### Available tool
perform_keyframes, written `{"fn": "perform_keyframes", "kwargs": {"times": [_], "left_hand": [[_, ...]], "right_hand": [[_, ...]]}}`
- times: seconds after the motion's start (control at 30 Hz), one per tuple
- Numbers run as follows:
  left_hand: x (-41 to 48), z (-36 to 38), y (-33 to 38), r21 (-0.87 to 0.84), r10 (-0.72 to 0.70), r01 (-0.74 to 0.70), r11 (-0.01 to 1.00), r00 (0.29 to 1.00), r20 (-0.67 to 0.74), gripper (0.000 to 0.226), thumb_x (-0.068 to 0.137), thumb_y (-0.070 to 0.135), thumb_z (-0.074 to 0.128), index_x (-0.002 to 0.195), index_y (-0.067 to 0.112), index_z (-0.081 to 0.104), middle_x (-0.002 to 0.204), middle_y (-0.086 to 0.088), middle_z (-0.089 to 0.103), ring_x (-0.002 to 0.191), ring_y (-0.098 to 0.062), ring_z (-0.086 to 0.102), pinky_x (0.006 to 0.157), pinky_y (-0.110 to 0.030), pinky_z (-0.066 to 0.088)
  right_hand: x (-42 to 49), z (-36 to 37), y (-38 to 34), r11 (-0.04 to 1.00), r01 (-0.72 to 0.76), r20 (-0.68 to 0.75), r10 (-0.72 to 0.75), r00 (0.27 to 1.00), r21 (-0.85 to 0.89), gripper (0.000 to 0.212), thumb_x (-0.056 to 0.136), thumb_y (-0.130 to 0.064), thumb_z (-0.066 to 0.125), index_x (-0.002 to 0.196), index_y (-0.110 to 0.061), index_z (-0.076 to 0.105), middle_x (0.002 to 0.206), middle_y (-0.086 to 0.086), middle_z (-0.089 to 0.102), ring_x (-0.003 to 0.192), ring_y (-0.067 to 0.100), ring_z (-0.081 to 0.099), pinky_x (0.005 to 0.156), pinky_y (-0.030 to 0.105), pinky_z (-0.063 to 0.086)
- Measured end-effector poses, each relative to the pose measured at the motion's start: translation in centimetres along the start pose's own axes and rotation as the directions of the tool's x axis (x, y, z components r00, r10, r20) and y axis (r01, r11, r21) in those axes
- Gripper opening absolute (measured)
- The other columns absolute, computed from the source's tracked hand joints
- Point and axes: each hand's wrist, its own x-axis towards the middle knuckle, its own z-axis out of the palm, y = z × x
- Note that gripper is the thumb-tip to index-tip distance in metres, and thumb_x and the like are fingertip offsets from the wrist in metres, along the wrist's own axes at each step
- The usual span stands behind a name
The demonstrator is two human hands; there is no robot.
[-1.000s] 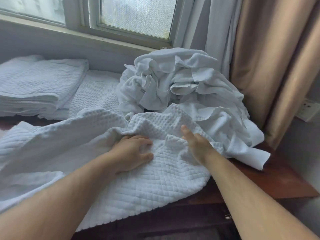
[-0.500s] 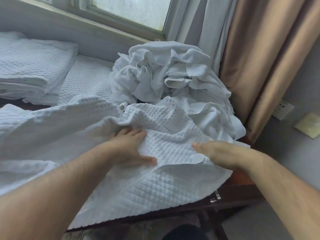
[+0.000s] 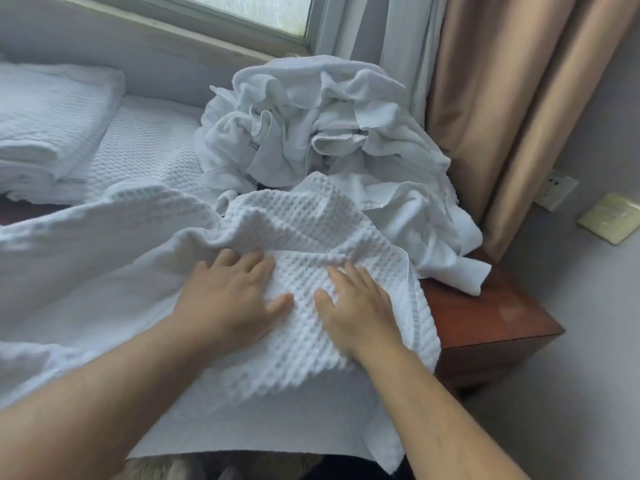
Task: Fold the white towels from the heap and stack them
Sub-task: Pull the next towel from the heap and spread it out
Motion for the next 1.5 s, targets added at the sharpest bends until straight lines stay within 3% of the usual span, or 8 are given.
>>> {"fn": "perform_keyframes", "kwargs": {"times": [0.2, 0.33, 0.47, 0.67, 0.83, 0.97, 1.2, 1.5], "left_hand": [[-1.4, -1.9, 1.6, 0.162, 0.09, -0.047, 0.986, 0.96, -0.267, 0.038, 0.096, 0.059, 0.038, 0.086, 0.027, 0.056, 0.079, 0.007, 0.061, 0.069, -0.016, 0.053, 0.058, -0.033, 0.034], [-1.8, -0.6, 0.3, -0.026, 0.045, -0.047, 0.999, 0.997, -0.064, 0.059, 0.096, 0.065, 0.024, 0.149, 0.041, 0.034, 0.157, 0.007, 0.033, 0.142, -0.016, 0.029, 0.113, -0.038, 0.026], [-2.5, -1.1, 0.0, 0.195, -0.05, 0.056, 0.979, 0.998, -0.037, 0.076, 0.083, 0.075, 0.008, 0.135, 0.035, 0.047, 0.129, 0.003, 0.054, 0.117, -0.022, 0.05, 0.088, -0.041, 0.039], [-1.4, -1.8, -1.2, 0.249, -0.103, 0.126, 0.96, 0.99, -0.1, 0.061, 0.092, 0.07, 0.017, 0.117, 0.027, 0.053, 0.123, 0.001, 0.057, 0.114, -0.021, 0.051, 0.091, -0.04, 0.037], [-1.1, -0.4, -2.9, -0.038, 0.036, -0.036, 0.999, 0.999, 0.015, 0.062, 0.096, 0.068, 0.015, 0.155, 0.048, 0.02, 0.167, 0.013, 0.013, 0.153, -0.014, 0.011, 0.122, -0.038, 0.014], [-0.2, 0.0, -2.9, -0.071, 0.028, -0.022, 0.997, 0.997, 0.076, 0.078, 0.086, 0.079, 0.007, 0.157, 0.048, 0.005, 0.168, 0.012, -0.005, 0.155, -0.016, -0.008, 0.125, -0.045, -0.001], [2.7, 0.1, -2.8, -0.047, 0.086, -0.081, 0.996, 0.99, 0.113, 0.076, 0.087, 0.081, 0.012, 0.156, 0.051, 0.0, 0.167, 0.013, -0.009, 0.154, -0.014, -0.01, 0.124, -0.044, 0.0], [6.1, 0.2, -2.4, -0.033, 0.157, -0.154, 0.988, 0.981, 0.114, 0.081, 0.08, 0.084, 0.008, 0.154, 0.054, -0.001, 0.167, 0.013, -0.011, 0.154, -0.014, -0.009, 0.123, -0.045, 0.001]], "right_hand": [[-2.0, -1.2, 2.6, 0.972, 0.021, -0.4, 0.078, 0.913, 0.236, 0.036, 0.098, -0.035, 0.05, 0.063, -0.024, 0.05, 0.063, -0.011, 0.053, 0.068, 0.01, 0.051, 0.058, 0.026, 0.031], [-1.0, -1.8, 3.0, 0.992, -0.129, -0.324, 0.118, 0.939, -0.012, 0.034, 0.096, -0.045, 0.051, 0.118, -0.021, 0.063, 0.11, -0.005, 0.062, 0.106, 0.017, 0.054, 0.087, 0.031, 0.043], [-0.4, -1.1, 1.8, 0.993, -0.049, -0.214, 0.026, 0.976, -0.103, 0.06, 0.097, -0.057, 0.039, 0.148, -0.026, 0.045, 0.157, 0.001, 0.034, 0.142, 0.021, 0.024, 0.116, 0.041, 0.024], [-0.2, -2.0, 1.0, 0.927, 0.333, -0.296, -0.273, 0.915, 0.175, 0.032, 0.095, -0.04, 0.052, 0.08, -0.021, 0.072, 0.085, -0.005, 0.071, 0.088, 0.016, 0.062, 0.079, 0.034, 0.049], [2.5, -4.9, 4.8, 0.938, -0.341, -0.224, 0.345, 0.912, 0.055, 0.064, 0.091, -0.061, 0.055, 0.133, -0.012, 0.055, 0.126, 0.006, 0.063, 0.114, 0.029, 0.059, 0.084, 0.039, 0.047], [4.0, -3.3, 5.3, 0.949, -0.291, -0.14, 0.306, 0.942, 0.12, 0.035, 0.098, -0.052, 0.047, 0.1, -0.019, 0.056, 0.101, 0.001, 0.065, 0.084, 0.022, 0.059, 0.062, 0.035, 0.037], [4.4, -5.1, 7.5, 0.699, -0.048, -0.591, 0.637, 0.495, 0.714, 0.037, 0.107, -0.029, 0.036, 0.084, -0.008, 0.054, 0.074, -0.004, 0.054, 0.067, 0.016, 0.046, 0.055, 0.028, 0.026], [7.1, -4.5, 6.1, 0.852, -0.266, -0.149, 0.366, 0.919, 0.452, 0.075, 0.096, -0.07, 0.032, 0.115, -0.006, 0.066, 0.107, 0.008, 0.069, 0.101, 0.023, 0.062, 0.085, 0.04, 0.05]]}}
